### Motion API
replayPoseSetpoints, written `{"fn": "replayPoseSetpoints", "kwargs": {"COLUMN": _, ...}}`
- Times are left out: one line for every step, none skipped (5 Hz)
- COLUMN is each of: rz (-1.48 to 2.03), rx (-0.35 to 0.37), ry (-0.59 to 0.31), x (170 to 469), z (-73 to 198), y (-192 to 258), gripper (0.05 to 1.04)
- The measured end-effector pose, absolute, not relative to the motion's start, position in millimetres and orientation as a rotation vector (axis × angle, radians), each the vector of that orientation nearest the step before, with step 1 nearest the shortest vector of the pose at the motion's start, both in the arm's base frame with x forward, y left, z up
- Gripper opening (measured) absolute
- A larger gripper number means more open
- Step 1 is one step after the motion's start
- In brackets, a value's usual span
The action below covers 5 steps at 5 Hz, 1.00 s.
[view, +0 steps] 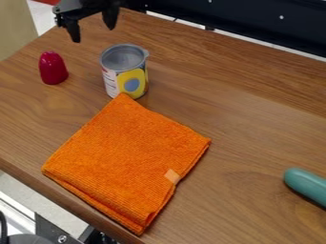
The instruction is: Put container to the right of the orange towel
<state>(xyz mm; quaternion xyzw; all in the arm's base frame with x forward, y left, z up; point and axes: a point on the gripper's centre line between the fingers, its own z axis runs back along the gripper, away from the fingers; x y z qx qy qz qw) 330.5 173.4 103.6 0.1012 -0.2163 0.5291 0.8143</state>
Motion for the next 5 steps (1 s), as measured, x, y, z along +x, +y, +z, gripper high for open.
{"fn": "replayPoseSetpoints", "kwargs": {"rz": 1.206, "rx": 0.163, "ry": -0.429, "x": 326.5, "z": 94.4, "y": 165.0, "gripper": 0.999}}
{"fn": "replayPoseSetpoints", "kwargs": {"rz": 1.398, "rx": 0.186, "ry": -0.379, "x": 318.7, "z": 91.8, "y": 161.7, "gripper": 0.999}}
{"fn": "replayPoseSetpoints", "kwargs": {"rz": 1.661, "rx": 0.206, "ry": -0.451, "x": 318.5, "z": 94.8, "y": 159.7, "gripper": 0.999}}
{"fn": "replayPoseSetpoints", "kwargs": {"rz": 1.846, "rx": 0.263, "ry": -0.512, "x": 323.7, "z": 93.6, "y": 153.7, "gripper": 0.999}}
{"fn": "replayPoseSetpoints", "kwargs": {"rz": 1.903, "rx": 0.274, "ry": -0.529, "x": 324.0, "z": 90.6, "y": 151.3, "gripper": 0.999}}
